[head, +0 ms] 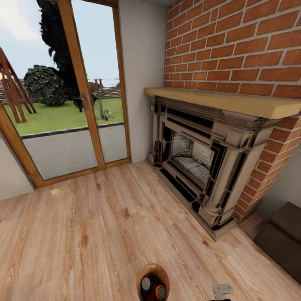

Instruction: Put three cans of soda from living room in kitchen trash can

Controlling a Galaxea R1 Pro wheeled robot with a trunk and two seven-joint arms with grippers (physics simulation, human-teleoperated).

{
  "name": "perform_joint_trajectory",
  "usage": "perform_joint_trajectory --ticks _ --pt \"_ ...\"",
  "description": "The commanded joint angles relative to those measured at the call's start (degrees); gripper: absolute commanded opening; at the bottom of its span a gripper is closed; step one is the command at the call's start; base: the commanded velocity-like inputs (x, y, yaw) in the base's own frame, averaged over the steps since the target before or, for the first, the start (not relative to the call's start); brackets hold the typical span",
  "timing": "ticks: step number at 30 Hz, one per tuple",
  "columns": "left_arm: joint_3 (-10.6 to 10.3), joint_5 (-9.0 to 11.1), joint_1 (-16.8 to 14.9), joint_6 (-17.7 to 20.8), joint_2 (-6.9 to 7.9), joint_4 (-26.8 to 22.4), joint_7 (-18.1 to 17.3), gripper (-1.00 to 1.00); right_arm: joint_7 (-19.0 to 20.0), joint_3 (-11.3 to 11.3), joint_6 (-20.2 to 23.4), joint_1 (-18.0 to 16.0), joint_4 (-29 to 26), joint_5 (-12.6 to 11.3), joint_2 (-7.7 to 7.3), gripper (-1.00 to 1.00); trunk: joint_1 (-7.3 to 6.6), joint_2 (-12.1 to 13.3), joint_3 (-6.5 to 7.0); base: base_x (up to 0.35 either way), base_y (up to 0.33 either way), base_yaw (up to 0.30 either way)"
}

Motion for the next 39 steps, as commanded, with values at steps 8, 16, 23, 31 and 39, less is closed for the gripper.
perform_joint_trajectory --ticks 8,16,23,31,39 --pt "-0.01 -0.08 0.0 0.0 -0.08 0.0 2.62 1.0 0.0 0.0 0.0 0.0 0.0 0.0 0.0 1.0 -1.76 3.23 2.21 0.0 0.0 0.0" --pt "0.01 -0.06 0.0 0.14 -0.09 0.0 3.17 1.0 -0.18 0.0 -0.07 0.0 -0.07 -0.03 0.26 1.0 -2.2 4.03 3.17 0.0 0.0 0.0" --pt "0.19 0.13 0.0 0.33 -0.74 0.15 19.28 1.0 -10.38 -0.03 -0.36 -0.07 -1.52 -0.4 2.71 1.0 -2.2 4.03 3.29 0.0 0.0 0.0" --pt "0.17 0.16 0.0 0.8 -3.53 1.09 41.64 1.0 -21.8 -0.01 -0.29 -0.01 -1.38 -0.42 6.09 1.0 -2.2 4.03 3.3 0.0 0.0 0.0" --pt "-0.13 -0.26 0.0 6.14 -3.48 1.14 43.98 1.0 -22.66 -0.02 -0.17 2.53 1.12 -0.34 6.29 1.0 -2.2 4.03 3.3 0.0 0.0 0.0"
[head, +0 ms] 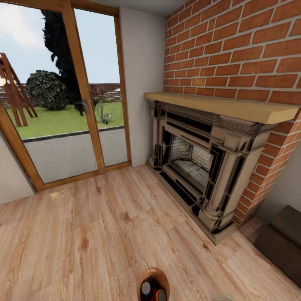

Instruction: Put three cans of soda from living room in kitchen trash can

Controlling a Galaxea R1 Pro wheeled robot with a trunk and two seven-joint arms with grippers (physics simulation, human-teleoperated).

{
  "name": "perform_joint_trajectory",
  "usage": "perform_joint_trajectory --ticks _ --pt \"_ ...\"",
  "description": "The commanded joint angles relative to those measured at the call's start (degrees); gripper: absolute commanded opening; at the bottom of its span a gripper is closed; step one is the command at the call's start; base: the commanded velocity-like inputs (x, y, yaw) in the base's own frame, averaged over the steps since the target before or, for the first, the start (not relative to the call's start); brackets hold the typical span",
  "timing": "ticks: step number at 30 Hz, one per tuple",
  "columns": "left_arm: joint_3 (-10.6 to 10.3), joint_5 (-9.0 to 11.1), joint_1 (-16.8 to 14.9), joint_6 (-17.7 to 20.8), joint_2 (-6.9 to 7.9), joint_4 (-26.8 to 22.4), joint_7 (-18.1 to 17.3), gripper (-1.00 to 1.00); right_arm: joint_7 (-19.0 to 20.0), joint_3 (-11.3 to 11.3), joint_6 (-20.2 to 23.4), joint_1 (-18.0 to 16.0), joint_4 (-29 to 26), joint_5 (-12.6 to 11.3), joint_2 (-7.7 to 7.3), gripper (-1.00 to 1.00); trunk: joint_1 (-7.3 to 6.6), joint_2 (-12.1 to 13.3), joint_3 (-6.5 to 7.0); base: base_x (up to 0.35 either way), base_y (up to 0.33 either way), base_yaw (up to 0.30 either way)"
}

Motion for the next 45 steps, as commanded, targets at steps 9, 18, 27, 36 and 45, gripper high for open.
perform_joint_trajectory --ticks 9,18,27,36,45 --pt "-4.07 -4.97 0.0 3.23 -0.08 0.03 1.4 1.0 -0.1 0.18 -0.22 12.25 0.61 0.18 -0.21 1.0 0.0 0.0 0.01 0.0 0.0 0.0" --pt "-4.77 -5.77 0.0 3.45 -0.21 0.09 1.68 1.0 -0.11 0.19 -0.27 14.03 0.62 0.2 -0.22 1.0 0.0 0.0 0.01 0.0 0.0 0.0" --pt "-4.8 -5.8 0.0 3.49 -0.21 0.1 1.69 1.0 -0.11 0.19 -0.27 14.09 0.64 0.2 -0.22 1.0 0.0 0.0 0.01 0.0 0.0 0.0" --pt "-4.8 -5.81 0.0 3.47 -0.21 0.1 1.69 1.0 -0.11 0.19 -0.27 14.1 0.64 0.2 -0.22 1.0 0.0 0.0 0.01 0.0 0.0 0.0" --pt "-4.8 -5.81 0.0 3.49 -0.21 0.1 1.69 1.0 -0.11 0.19 -0.27 14.11 0.63 0.2 -0.22 1.0 0.0 0.0 0.01 0.0 0.0 0.0"
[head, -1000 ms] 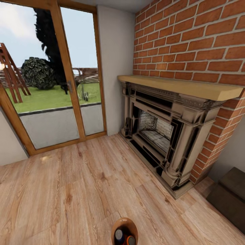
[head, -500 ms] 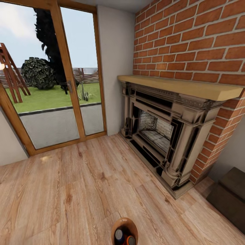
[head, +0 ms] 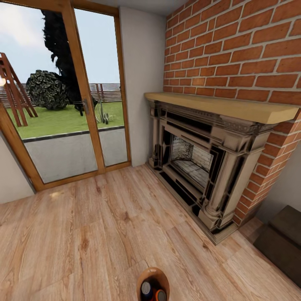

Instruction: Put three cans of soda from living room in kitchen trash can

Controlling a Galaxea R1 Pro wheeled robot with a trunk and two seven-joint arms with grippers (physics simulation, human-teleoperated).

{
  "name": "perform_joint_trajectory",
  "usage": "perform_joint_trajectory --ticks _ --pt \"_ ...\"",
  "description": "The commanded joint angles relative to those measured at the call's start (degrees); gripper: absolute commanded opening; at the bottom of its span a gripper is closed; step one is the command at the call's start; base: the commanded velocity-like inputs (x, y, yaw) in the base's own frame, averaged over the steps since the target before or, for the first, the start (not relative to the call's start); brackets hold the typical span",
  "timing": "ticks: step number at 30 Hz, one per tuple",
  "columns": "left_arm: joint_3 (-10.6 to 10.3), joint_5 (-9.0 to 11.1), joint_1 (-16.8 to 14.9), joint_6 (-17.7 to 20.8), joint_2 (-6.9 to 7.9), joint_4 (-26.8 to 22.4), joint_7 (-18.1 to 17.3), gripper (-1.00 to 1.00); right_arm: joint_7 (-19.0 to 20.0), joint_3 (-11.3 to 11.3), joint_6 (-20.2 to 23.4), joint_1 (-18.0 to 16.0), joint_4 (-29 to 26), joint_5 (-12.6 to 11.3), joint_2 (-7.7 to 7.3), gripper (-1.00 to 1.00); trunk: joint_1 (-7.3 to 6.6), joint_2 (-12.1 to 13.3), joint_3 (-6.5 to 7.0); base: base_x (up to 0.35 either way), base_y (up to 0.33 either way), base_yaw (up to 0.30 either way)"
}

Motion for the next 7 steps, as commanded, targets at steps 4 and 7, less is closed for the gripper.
perform_joint_trajectory --ticks 4,7 --pt "0.0 0.0 0.0 -0.02 0.0 0.0 0.0 1.0 0.0 0.0 0.0 0.0 0.0 0.0 0.0 1.0 0.0 0.0 0.0 0.0 0.0 0.0" --pt "0.0 0.0 0.0 0.01 0.0 0.0 0.0 1.0 0.0 0.0 0.0 0.01 0.0 0.0 0.0 1.0 0.0 0.0 0.0 0.0 0.0 0.0"
